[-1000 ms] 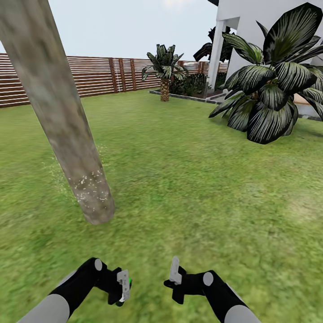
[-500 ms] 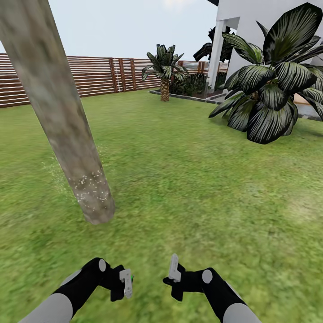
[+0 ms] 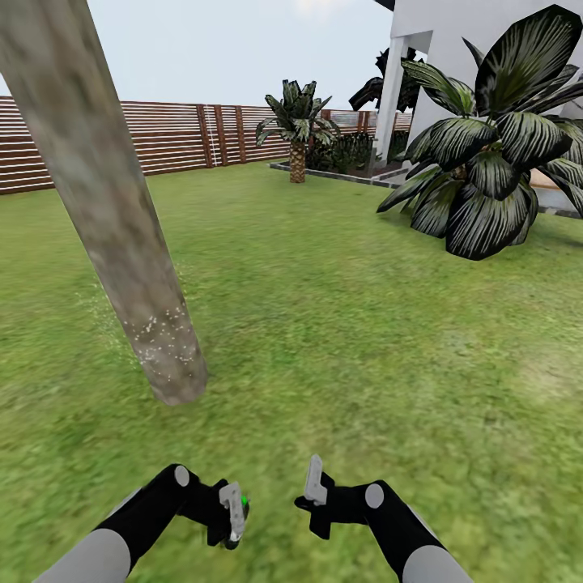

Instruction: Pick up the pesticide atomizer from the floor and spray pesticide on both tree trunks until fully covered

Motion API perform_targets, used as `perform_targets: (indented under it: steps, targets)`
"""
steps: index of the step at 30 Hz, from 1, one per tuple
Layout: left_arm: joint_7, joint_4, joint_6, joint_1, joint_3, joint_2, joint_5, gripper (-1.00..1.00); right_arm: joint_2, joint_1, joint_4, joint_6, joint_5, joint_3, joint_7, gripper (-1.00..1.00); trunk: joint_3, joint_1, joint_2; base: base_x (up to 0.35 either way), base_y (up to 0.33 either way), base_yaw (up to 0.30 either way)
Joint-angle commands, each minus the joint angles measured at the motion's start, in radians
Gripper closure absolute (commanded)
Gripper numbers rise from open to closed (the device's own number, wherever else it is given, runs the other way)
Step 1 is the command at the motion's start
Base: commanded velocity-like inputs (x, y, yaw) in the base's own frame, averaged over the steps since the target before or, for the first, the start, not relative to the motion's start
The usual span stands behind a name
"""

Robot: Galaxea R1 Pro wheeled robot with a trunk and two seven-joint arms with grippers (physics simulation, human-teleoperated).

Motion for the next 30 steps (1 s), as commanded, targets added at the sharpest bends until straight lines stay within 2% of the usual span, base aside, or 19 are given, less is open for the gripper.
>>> perform_targets:
  steps: [1, 2, 5, 8, 10, 12, 19, 27, 30]
  targets:
    - [-0.003, -0.001, 0.006, 0.0, -0.004, 0.0, 0.007, 1.0, 0.002, -0.001, -0.001, -0.004, 0.007, -0.008, 0.006, 1.0, -0.001, 0.0, 0.0, 0.0, 0.0, 0.0]
    - [-0.001, 0.003, 0.006, 0.0, -0.004, -0.001, 0.01, 1.0, 0.002, -0.001, -0.002, -0.004, 0.001, -0.008, 0.006, 1.0, -0.001, 0.0, 0.0, 0.0, 0.0, 0.0]
    - [0.005, 0.008, 0.005, 0.001, -0.004, -0.002, 0.013, 1.0, 0.002, -0.001, -0.002, -0.004, -0.053, -0.008, 0.008, 1.0, -0.001, 0.0, 0.0, 0.0, 0.0, 0.0]
    - [0.011, 0.01, 0.005, 0.001, -0.002, -0.003, 0.013, 1.0, 0.002, -0.002, -0.002, -0.005, -0.073, -0.006, 0.009, 1.0, -0.001, 0.0, 0.0, 0.0, 0.0, 0.0]
    - [0.022, 0.01, 0.005, 0.001, -0.002, -0.004, 0.013, 1.0, 0.002, -0.002, -0.002, -0.005, -0.076, -0.006, 0.01, 1.0, -0.001, 0.0, 0.0, 0.0, 0.0, 0.0]
    - [0.063, 0.011, 0.004, 0.002, -0.003, -0.01, 0.015, 1.0, 0.002, -0.002, -0.001, -0.004, -0.077, -0.005, 0.01, 1.0, -0.001, 0.0, 0.0, 0.0, 0.0, 0.0]
    - [0.126, 0.043, 0.005, 0.003, -0.014, -0.051, 0.004, 1.0, 0.002, -0.002, -0.001, -0.004, -0.077, -0.002, 0.012, 1.0, -0.001, 0.0, 0.0, 0.0, 0.0, 0.0]
    - [0.127, 0.043, 0.009, 0.002, -0.019, -0.075, -0.011, 1.0, 0.002, -0.002, 0.001, -0.005, -0.077, -0.001, 0.012, 1.0, -0.001, 0.0, 0.0, 0.0, 0.0, 0.0]
    - [0.125, 0.043, 0.014, 0.0, -0.019, -0.084, -0.049, 1.0, 0.002, -0.002, 0.001, -0.006, -0.077, 0.001, 0.012, 1.0, -0.001, 0.0, 0.0, 0.0, 0.0, 0.0]
